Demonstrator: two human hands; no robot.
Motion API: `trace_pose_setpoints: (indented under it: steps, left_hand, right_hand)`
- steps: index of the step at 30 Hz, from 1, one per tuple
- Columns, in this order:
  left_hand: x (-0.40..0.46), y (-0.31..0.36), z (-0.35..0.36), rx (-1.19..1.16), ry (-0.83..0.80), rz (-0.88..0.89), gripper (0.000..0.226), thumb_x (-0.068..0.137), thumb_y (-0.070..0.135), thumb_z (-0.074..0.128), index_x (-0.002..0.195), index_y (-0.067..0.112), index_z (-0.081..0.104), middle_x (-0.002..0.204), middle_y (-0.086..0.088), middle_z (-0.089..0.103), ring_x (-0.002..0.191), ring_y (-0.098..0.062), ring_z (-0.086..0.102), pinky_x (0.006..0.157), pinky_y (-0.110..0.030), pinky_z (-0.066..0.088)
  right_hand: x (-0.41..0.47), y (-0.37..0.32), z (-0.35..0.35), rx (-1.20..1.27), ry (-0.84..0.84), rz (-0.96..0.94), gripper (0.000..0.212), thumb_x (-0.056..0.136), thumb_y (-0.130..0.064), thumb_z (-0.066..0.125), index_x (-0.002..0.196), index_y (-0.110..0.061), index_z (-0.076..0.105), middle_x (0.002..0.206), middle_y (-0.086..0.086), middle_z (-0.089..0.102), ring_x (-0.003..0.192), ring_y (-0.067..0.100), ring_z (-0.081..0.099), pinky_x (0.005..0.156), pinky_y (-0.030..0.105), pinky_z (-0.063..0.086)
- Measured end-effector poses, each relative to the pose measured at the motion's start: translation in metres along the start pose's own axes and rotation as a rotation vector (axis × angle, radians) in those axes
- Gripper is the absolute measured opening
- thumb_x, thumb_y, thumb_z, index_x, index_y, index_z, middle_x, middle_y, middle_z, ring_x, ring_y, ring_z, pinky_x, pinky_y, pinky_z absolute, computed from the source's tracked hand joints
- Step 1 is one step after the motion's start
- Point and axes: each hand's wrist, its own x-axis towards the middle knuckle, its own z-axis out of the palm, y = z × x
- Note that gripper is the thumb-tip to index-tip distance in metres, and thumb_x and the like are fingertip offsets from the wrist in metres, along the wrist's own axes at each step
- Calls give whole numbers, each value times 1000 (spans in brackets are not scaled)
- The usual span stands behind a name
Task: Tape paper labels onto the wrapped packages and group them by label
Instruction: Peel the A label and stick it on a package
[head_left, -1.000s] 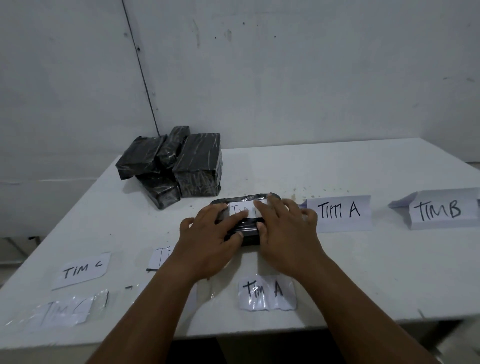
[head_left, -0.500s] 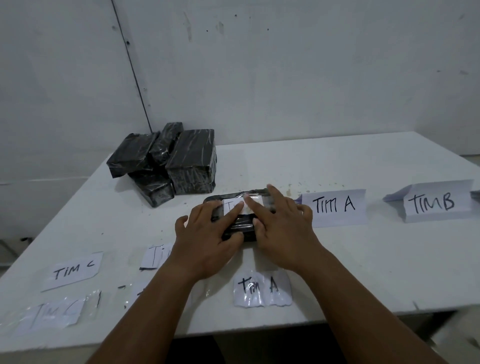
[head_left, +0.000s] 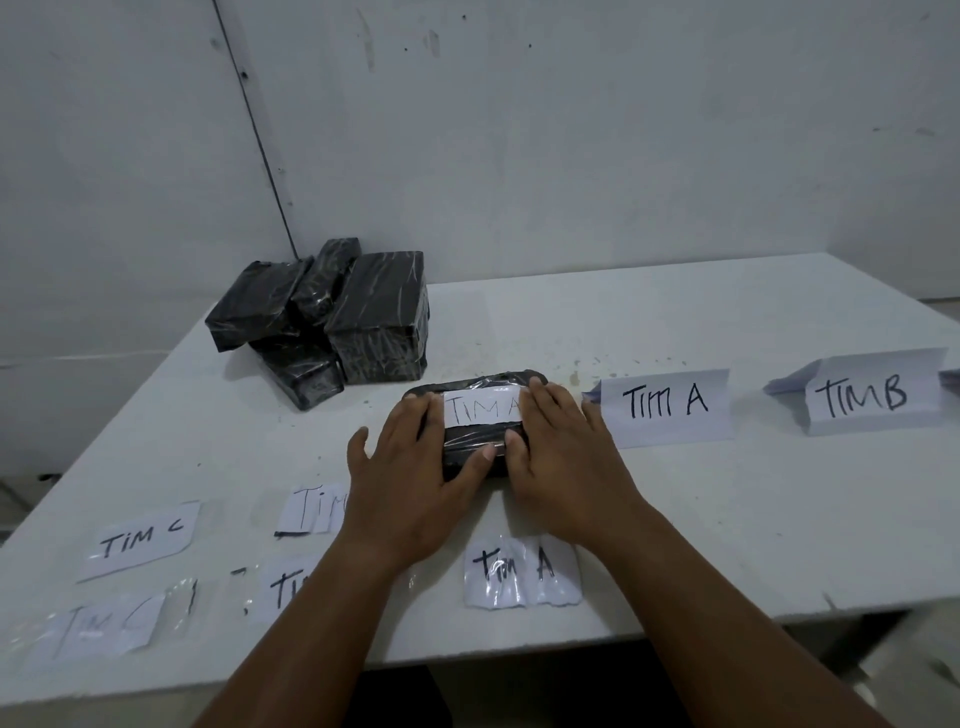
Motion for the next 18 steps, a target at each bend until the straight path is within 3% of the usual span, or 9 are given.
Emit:
trace_pose_setpoints:
  steps: [3,5,6,8,9,11,12,15,18]
  left_hand:
    - [1,0,-1,-19,-40,-32,93,87,79,13,160,21,17,170,5,6,156,-9,-3,123,-56,-4]
    - [-1,-2,-6,-110,19,-15,77,94,73,26,155,26,26,171,5,1,155,-8,-12,122,-55,-11]
    - [-4,-5,-10,-149,95,20,69,95,68,34,151,28,32,171,5,8,156,-9,-8,122,-53,-8]
    - [-15,-8,-20,-187,287,122,54,91,59,50,135,27,51,150,5,46,147,-18,31,117,-46,22]
    - [-21,-10,-25,-210,360,166,43,88,55,56,121,26,60,127,8,59,126,-18,51,103,-40,37]
    - [-34,-10,-30,-261,335,210,25,86,53,60,94,30,65,91,17,62,88,-8,57,75,-30,45]
    - [-40,-9,-31,-249,268,219,22,85,56,60,86,34,65,82,21,59,79,-1,54,69,-27,45]
    - [-50,-8,-24,-112,16,215,34,82,69,59,99,41,69,89,27,57,87,4,50,77,-23,43]
    - [-55,-11,-14,-91,-163,198,52,81,73,57,125,46,61,112,26,49,107,2,42,92,-22,36]
  right_hand:
    - [1,0,3,94,75,7,82,91,-54,12,156,-9,35,165,9,31,153,21,23,127,45,11]
    - [-4,1,0,171,208,-18,66,96,-51,33,145,-10,49,155,9,46,145,23,37,124,48,21]
    - [-9,3,-4,200,305,-50,55,97,-47,45,137,-11,57,146,8,54,136,24,46,119,49,31]
    - [-21,6,-13,214,440,-108,34,97,-41,57,118,-16,69,122,1,64,112,21,56,97,45,45]
    - [-27,7,-17,202,433,-130,28,97,-41,57,110,-19,72,111,-3,63,102,17,55,88,43,45]
    - [-40,9,-23,178,287,-139,31,97,-48,52,103,-27,73,101,-10,60,94,11,52,84,40,44]
    - [-45,10,-24,159,185,-128,35,96,-54,49,106,-31,73,102,-12,59,95,9,51,87,40,44]
    - [-57,10,-24,47,-91,-97,49,96,-64,43,129,-37,66,124,-15,57,113,8,49,102,38,40]
    - [-65,9,-22,13,-169,-77,55,96,-65,44,142,-38,55,141,-15,50,126,9,43,108,36,35]
